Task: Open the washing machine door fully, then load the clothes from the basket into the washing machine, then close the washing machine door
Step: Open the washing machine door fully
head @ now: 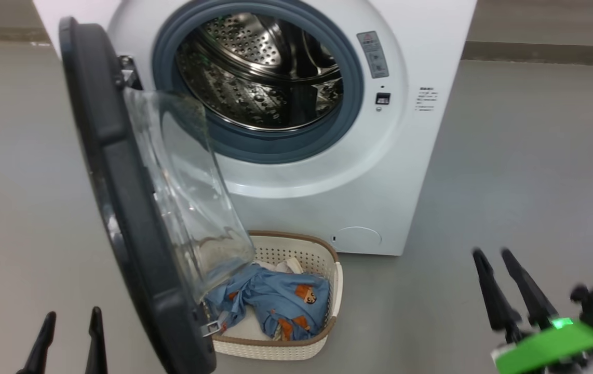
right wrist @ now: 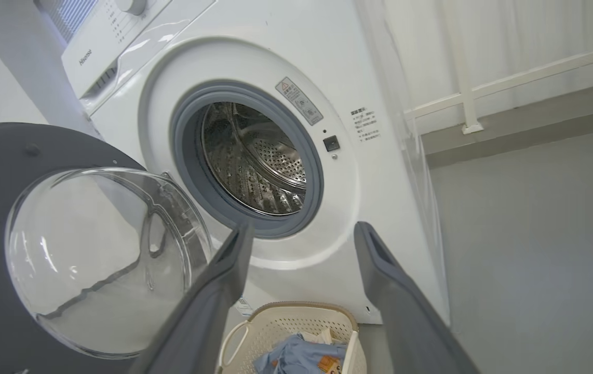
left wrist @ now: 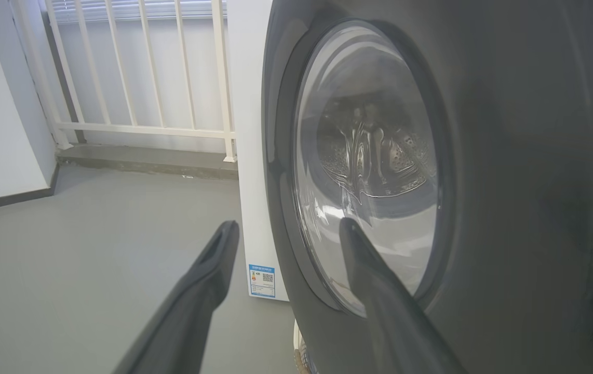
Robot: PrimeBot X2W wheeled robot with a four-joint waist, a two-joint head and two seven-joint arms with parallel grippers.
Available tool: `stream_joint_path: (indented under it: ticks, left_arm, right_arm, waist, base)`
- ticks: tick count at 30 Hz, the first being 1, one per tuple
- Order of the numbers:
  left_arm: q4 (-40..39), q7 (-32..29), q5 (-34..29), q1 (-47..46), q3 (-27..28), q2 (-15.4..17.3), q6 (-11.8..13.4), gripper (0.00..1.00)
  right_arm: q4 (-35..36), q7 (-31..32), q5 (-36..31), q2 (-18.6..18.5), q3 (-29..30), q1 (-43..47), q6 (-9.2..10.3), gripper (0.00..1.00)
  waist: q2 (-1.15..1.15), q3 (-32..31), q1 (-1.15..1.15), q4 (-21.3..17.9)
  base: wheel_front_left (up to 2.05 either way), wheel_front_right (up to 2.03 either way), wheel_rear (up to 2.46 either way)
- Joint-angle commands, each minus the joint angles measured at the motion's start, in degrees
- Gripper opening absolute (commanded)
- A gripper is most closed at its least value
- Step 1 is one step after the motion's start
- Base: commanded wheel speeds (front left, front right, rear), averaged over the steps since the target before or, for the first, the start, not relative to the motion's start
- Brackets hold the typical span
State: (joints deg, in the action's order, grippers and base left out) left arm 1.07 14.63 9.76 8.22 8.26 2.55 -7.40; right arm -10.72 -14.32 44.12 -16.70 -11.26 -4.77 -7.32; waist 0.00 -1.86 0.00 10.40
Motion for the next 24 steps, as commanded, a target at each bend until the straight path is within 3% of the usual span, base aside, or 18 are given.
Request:
stream_joint_path:
  ticks: [1, 8, 13, 24]
  left_arm:
    - [-1.8, 0.4, -0.8, -1.2, 2.3, 0.6, -0.1, 1.00]
    - [-2.2, 0.4, -0.4, -0.2, 3.7, 0.5, -0.1, 1.00]
    - [-2.7, 0.4, -0.3, 0.8, 4.8, 0.5, -0.1, 1.00]
    - [-3.2, 0.4, -0.6, 3.7, 7.2, 0.4, -0.1, 1.00]
  right_arm:
    - [2.3, -0.7, -3.5, 0.4, 0.9, 1.3, -0.17, 1.00]
    - [8.0, -0.7, -22.3, 8.9, 13.6, 10.0, -0.17, 1.00]
    - [11.3, -0.7, -32.5, 11.3, 16.6, 13.4, -0.17, 1.00]
    - [14.5, -0.7, -39.7, 13.6, 20.0, 18.4, -0.17, 1.00]
  waist:
    - [0.00, 0.0, 0.00, -1.0]
    - [0.00, 0.3, 0.00, -3.2]
    - [0.00, 0.6, 0.00, -5.2]
    - [0.00, 0.0, 0.00, -8.0]
  base:
    - [0.00, 0.00, 0.00]
    - [0.00, 0.00, 0.00]
    - [0.00, 0.00, 0.00]
    - [0.00, 0.00, 0.00]
